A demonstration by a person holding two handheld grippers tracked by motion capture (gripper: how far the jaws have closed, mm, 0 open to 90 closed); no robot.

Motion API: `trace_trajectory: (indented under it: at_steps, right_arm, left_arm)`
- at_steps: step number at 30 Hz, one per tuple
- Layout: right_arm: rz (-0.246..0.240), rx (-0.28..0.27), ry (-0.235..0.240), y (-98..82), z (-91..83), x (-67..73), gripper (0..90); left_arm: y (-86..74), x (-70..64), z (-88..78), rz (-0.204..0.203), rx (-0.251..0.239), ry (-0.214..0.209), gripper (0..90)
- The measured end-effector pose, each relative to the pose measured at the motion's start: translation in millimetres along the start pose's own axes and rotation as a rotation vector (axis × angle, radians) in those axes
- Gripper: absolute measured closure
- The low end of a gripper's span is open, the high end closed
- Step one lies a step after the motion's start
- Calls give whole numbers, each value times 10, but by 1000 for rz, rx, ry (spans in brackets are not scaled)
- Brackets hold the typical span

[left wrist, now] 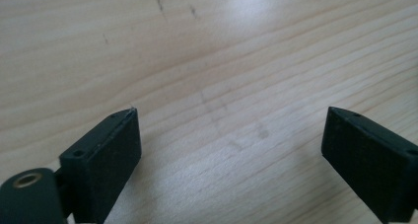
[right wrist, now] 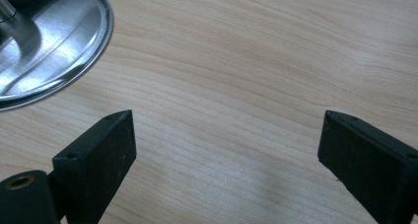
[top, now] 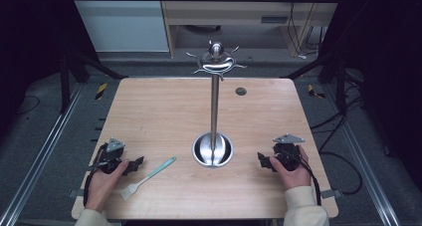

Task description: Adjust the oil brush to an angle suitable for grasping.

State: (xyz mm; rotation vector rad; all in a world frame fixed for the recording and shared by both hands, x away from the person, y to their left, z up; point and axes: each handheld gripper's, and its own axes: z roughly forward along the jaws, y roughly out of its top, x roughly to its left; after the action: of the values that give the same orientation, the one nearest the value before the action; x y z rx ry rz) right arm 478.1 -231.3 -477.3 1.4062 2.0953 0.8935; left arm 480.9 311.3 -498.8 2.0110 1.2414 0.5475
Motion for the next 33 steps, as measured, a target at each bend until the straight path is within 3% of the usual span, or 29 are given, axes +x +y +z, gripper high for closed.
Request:
trace_trajectory:
  at_steps: [4, 10, 15, 18, 23, 28, 33]
  right_arm:
    - [-3, 2, 0, -4, 6, 5, 82]
    - [-1, 2, -1, -4, 1, 4, 82]
    - [-2, 0, 2, -1, 4, 4, 82]
    - [-3, 1, 2, -1, 5, 2, 82]
    - [-4, 2, 2, -1, 1, -1, 85]
    - [-9, 4, -1, -3, 7, 0, 87]
    - [-5, 2, 1, -2, 3, -2, 87]
  left_arm:
    - [60, -53, -92, 0, -44, -21, 69]
    - [115, -127, -207, -7, -66, -65, 85]
    - [169, -214, -307, 16, -90, -57, 154]
    - [191, -275, -339, 45, -98, -64, 279]
    - [230, -392, -347, 88, -96, -72, 396]
    - [240, -460, -343, 119, -67, -95, 585]
    - [237, -526, -293, 164, -17, -113, 685]
